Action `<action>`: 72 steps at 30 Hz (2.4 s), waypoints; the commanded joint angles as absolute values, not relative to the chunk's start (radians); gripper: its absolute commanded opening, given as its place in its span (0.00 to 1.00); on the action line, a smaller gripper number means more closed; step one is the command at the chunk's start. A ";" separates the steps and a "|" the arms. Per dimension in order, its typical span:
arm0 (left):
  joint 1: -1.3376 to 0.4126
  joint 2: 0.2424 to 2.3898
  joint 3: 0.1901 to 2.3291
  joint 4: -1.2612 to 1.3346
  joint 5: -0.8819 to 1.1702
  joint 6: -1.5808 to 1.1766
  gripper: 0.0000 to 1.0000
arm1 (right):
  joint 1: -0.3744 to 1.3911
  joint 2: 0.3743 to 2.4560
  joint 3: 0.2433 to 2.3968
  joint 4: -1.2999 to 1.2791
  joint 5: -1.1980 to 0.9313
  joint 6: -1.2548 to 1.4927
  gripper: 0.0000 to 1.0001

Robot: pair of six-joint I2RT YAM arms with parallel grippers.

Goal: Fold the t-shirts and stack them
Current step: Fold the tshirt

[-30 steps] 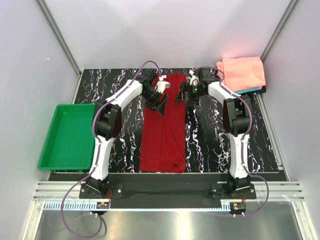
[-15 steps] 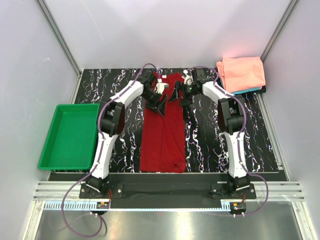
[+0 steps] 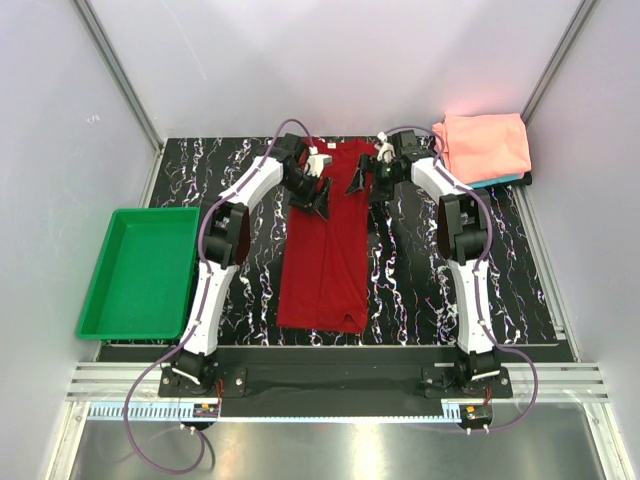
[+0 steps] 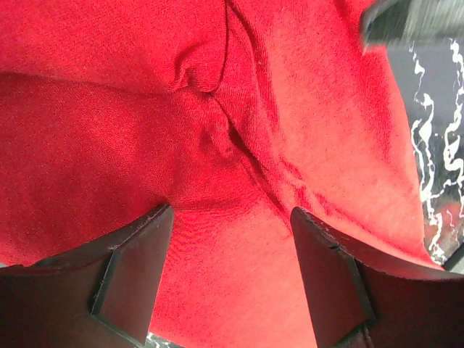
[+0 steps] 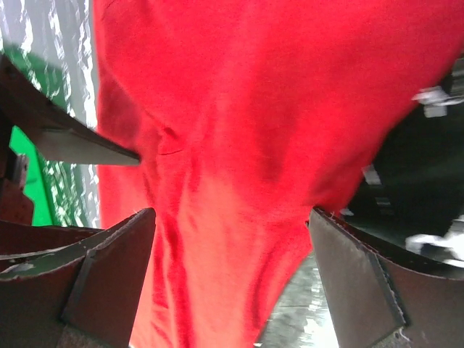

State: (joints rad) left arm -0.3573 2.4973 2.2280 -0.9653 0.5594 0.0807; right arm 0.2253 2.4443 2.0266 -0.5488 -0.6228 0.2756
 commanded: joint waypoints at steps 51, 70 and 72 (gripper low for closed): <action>-0.210 1.465 0.939 -0.805 0.574 -0.351 0.72 | 0.242 1.492 0.756 -0.594 -0.873 0.554 0.68; -0.209 1.608 0.842 -0.792 0.618 -0.414 0.65 | 0.440 1.674 0.769 -0.535 -0.839 0.612 0.46; -0.209 1.606 0.835 -0.781 0.630 -0.426 0.65 | 0.448 1.687 0.770 -0.534 -0.828 0.626 0.50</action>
